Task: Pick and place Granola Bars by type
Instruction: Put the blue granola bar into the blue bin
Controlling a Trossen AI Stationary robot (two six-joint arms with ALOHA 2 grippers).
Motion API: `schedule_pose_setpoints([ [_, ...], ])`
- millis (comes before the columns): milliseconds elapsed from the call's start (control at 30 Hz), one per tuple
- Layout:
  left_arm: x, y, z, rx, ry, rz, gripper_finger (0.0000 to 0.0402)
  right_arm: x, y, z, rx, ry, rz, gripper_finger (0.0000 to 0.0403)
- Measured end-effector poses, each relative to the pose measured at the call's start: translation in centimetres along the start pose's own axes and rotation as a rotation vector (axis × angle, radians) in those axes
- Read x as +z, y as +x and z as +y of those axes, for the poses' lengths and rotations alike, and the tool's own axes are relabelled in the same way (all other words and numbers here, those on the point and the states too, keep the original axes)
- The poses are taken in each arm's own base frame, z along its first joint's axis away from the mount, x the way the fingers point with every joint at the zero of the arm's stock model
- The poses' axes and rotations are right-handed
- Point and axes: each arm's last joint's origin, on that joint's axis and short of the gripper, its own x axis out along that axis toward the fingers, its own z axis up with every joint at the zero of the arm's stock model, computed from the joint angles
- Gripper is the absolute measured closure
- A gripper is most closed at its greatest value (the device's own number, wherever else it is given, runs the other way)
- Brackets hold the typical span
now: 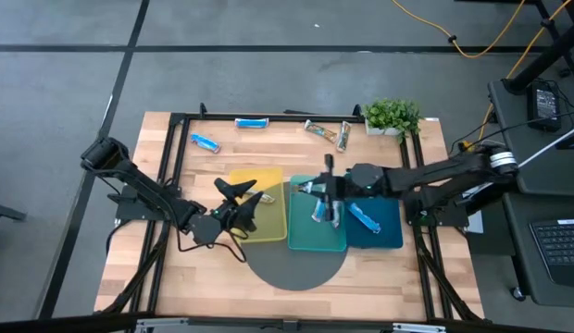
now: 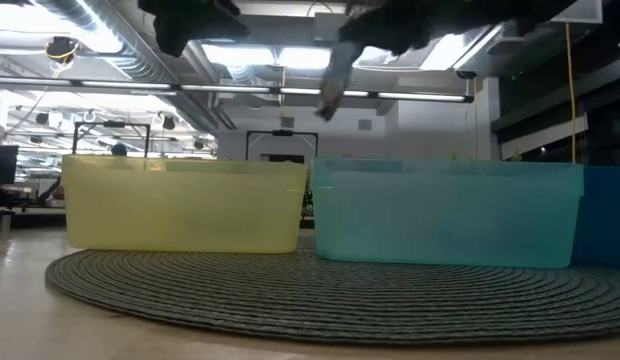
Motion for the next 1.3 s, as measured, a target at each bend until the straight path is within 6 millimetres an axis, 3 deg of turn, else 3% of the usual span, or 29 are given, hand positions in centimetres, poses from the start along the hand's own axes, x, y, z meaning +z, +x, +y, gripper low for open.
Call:
schedule_pose_setpoints([
  [467, -0.7, 0.1, -0.2, -0.001, 0.0, 0.006, 0.0209, 3.3, -10.1, -2.2, -0.146, 0.294, 0.168, 0.0339],
  [633, -0.8, 0.5, -0.1, 0.008, -0.001, 0.017, 0.0212, 4.0, -12.8, -3.3, -0.294, 0.395, 0.365, 0.0339],
  [767, -0.9, 0.8, 0.0, 0.016, -0.002, 0.028, 0.0213, 3.1, -14.7, -3.7, -0.45, 0.465, 0.563, 0.0339],
  [933, -1.0, 1.0, 0.0, 0.012, -0.005, 0.026, 0.0212, 1.5, -15.5, -3.5, -0.51, 0.566, 0.695, 0.0339],
  [1300, -1.0, 1.2, 0.1, 0.012, 0.006, 0.028, 0.0217, -2.9, -14.7, -1.8, -0.466, 0.716, 0.869, 0.0339],
])
